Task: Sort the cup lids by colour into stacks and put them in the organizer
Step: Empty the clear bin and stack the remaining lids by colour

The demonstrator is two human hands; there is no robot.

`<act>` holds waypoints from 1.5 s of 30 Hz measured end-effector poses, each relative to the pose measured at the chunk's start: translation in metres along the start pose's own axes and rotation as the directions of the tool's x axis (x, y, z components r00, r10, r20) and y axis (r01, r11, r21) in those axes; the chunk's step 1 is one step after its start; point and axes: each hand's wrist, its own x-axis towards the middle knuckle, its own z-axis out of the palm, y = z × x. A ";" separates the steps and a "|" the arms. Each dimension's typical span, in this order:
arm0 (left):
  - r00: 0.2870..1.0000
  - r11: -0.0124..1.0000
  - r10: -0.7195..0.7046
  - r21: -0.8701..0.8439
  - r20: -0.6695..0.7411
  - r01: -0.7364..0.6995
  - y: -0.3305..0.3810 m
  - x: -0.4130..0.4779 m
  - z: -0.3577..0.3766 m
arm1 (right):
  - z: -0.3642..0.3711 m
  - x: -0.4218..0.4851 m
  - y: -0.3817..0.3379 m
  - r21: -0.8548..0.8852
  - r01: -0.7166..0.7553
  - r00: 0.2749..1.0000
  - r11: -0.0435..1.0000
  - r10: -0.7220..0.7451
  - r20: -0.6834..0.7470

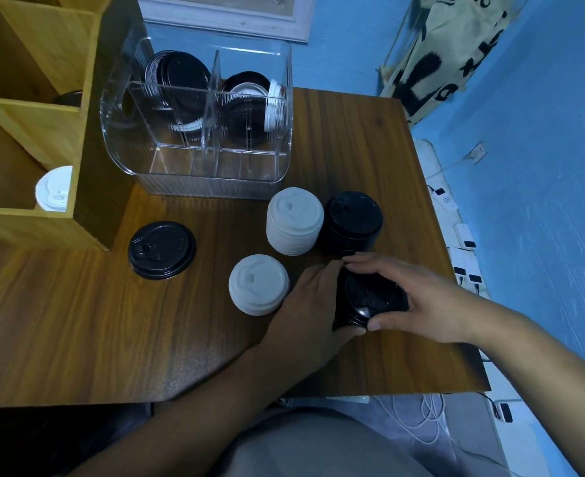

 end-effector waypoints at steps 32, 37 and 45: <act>0.923 0.762 -0.331 0.521 -0.198 0.385 -0.082 -0.045 -0.181 | 0.060 0.019 -0.089 -0.280 0.001 0.900 0.960 -0.123 -0.418; 0.930 0.842 -0.330 0.395 -0.164 0.368 -0.082 -0.046 -0.190 | 0.081 0.043 -0.122 -0.287 0.039 0.910 0.957 -0.153 -0.387; 0.995 0.984 -0.050 0.172 0.084 0.035 -0.024 -0.054 -0.184 | 0.082 0.059 -0.153 -0.043 -0.029 0.939 0.999 0.012 -0.344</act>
